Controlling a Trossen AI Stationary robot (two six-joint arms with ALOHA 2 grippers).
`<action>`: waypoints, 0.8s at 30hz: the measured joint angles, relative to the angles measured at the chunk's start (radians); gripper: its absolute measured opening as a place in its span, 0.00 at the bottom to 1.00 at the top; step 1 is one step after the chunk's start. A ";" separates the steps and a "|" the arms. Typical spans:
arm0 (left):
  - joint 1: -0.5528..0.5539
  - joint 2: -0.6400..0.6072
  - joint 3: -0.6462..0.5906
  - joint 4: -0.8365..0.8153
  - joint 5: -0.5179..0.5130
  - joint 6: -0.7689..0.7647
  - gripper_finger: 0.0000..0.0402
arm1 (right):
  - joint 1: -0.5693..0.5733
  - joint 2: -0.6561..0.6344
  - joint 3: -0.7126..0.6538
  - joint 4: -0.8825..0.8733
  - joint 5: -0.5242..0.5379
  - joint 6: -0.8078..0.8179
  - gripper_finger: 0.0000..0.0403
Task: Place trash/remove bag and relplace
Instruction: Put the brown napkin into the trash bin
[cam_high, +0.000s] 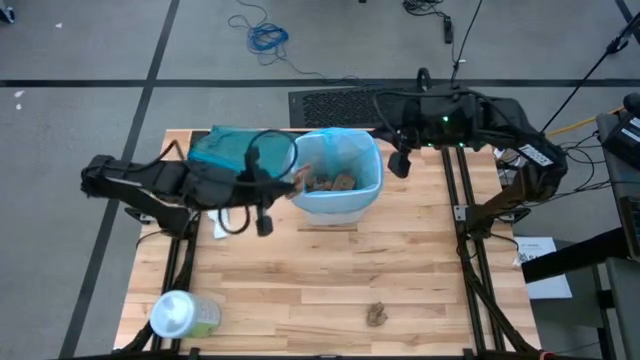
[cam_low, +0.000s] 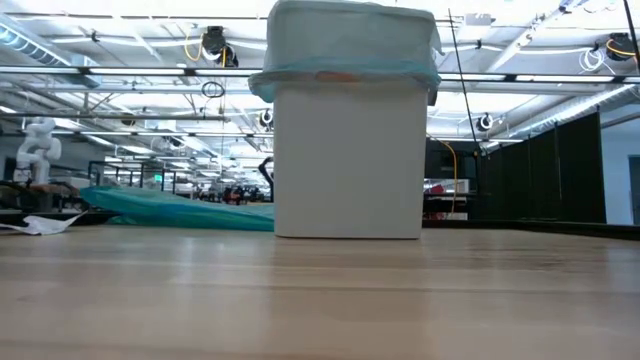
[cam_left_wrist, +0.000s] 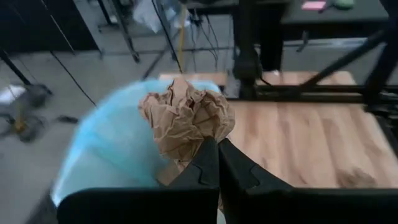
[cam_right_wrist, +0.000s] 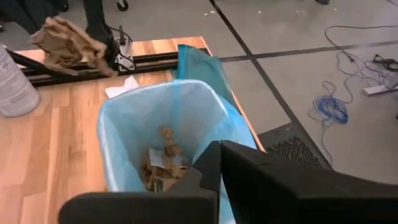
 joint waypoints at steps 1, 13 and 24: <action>0.024 0.007 0.002 0.012 0.025 0.018 0.00 | -0.007 0.002 0.000 0.005 -0.001 0.000 0.00; 0.380 0.160 0.002 0.088 0.304 0.184 0.00 | -0.033 0.038 -0.059 -0.013 -0.004 -0.017 0.00; 0.407 0.228 0.002 0.064 0.364 0.213 0.16 | -0.041 0.039 -0.212 -0.015 -0.005 -0.046 0.00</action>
